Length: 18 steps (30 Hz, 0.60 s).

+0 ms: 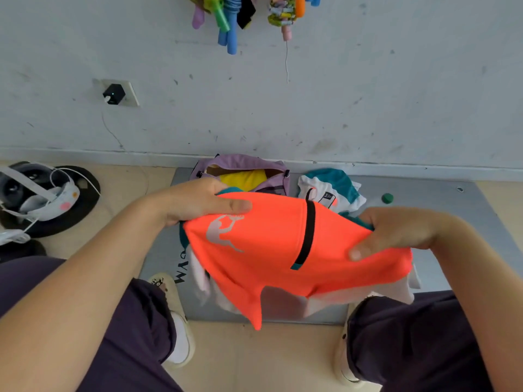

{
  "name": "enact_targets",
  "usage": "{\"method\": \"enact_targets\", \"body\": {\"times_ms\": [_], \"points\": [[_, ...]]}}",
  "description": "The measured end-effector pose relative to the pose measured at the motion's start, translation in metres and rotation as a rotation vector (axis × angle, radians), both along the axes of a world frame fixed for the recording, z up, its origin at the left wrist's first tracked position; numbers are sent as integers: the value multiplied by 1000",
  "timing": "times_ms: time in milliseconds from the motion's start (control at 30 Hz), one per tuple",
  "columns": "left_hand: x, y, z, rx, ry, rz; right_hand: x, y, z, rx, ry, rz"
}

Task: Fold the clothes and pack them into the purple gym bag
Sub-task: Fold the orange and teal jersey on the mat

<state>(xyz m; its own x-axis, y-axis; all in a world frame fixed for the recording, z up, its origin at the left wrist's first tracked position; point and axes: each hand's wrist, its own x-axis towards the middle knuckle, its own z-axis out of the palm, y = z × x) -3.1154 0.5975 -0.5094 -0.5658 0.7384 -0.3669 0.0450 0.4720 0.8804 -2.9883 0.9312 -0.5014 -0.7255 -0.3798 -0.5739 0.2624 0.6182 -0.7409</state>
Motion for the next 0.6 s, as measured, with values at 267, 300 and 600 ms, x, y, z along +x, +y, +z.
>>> {"method": "enact_targets", "body": {"times_ms": [267, 300, 600], "points": [[-6, -24, 13, -125, -172, -270, -4, -2, -6, -412, -63, -259], [-8, -24, 12, -73, -165, -215, -6, -5, -9, -405, -67, -291], [-46, 13, 15, -26, 416, 296, -58, -8, 20, 17, 494, -702]]}}
